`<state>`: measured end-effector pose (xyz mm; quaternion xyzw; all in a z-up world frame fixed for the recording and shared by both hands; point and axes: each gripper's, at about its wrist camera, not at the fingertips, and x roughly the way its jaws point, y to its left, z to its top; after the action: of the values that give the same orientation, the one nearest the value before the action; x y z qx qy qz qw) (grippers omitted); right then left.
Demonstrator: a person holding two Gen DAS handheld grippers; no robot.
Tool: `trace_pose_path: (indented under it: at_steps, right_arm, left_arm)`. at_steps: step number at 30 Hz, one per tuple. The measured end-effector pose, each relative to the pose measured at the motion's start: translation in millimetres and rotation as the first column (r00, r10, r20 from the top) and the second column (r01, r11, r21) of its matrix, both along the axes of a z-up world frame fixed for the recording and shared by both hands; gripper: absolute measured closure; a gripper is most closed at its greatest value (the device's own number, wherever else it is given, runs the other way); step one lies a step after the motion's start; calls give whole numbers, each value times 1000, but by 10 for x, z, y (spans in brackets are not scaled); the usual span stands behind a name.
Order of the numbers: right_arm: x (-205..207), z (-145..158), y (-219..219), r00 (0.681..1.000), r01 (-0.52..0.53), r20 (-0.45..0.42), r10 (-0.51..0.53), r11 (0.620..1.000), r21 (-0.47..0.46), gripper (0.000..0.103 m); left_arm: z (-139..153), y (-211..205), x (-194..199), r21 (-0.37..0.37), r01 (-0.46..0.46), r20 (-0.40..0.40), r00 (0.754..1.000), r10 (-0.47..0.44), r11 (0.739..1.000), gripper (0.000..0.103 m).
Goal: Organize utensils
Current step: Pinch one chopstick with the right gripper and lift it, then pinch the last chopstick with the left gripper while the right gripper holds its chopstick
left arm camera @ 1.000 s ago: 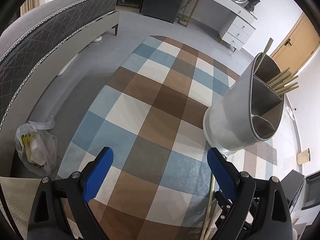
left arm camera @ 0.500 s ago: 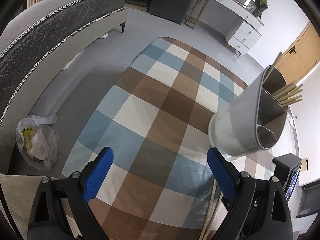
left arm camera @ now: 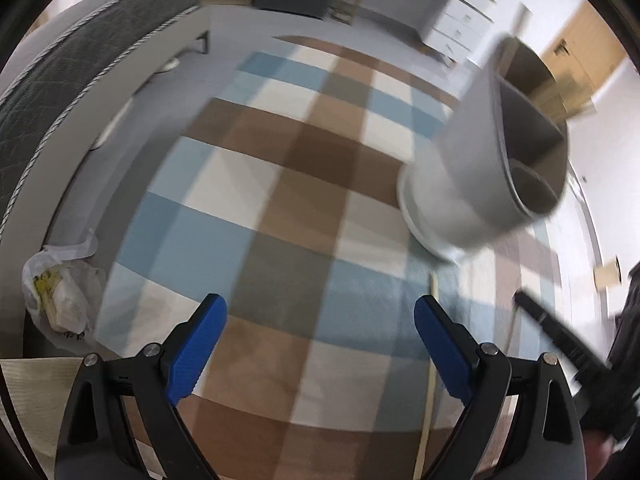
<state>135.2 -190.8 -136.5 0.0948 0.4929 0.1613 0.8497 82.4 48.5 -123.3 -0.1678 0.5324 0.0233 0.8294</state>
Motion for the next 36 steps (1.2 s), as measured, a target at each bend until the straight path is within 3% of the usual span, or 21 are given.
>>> trace_pose_path:
  at_steps: [7, 11, 14, 16, 21, 29, 31, 34, 35, 36]
  right_arm:
    - [52, 69, -323, 1000, 29, -12, -27, 980, 196, 99]
    - [19, 97, -370, 999, 47, -3, -48, 975, 219, 99]
    - [6, 108, -471, 997, 74, 2, -76, 971, 227, 99]
    - [-17, 111, -553, 995, 98, 0, -100, 968, 232, 99]
    - [-50, 113, -738, 987, 157, -11, -160, 953, 259, 99]
    - [-68, 172, -827, 981, 183, 10, -193, 945, 272, 99]
    - [-75, 185, -858, 979, 191, 17, -203, 944, 271, 99]
    - [-86, 182, -893, 977, 199, 17, -211, 943, 266, 99]
    - [-93, 181, -903, 977, 200, 17, -212, 944, 263, 99]
    - [-102, 186, -908, 977, 198, 19, -211, 944, 263, 99]
  left_arm:
    - [102, -372, 42, 82, 107, 3, 994, -108, 991, 11]
    - [38, -568, 141, 137, 111, -24, 994, -109, 984, 11]
    - [-53, -744, 215, 111, 145, -57, 989, -140, 983, 12]
    - [-110, -882, 264, 130, 178, -76, 983, -169, 975, 15]
    - [-257, -990, 339, 137, 180, -132, 978, -162, 974, 34]
    - [-334, -1118, 371, 208, 176, -111, 982, -155, 962, 40]
    - [-321, -1160, 377, 211, 179, -94, 982, -162, 961, 49]
    - [-284, -1215, 366, 203, 202, -73, 979, -191, 958, 81]
    - [-279, -1226, 368, 193, 214, -73, 976, -204, 958, 103]
    - [-277, -1233, 370, 176, 229, -77, 973, -218, 957, 102]
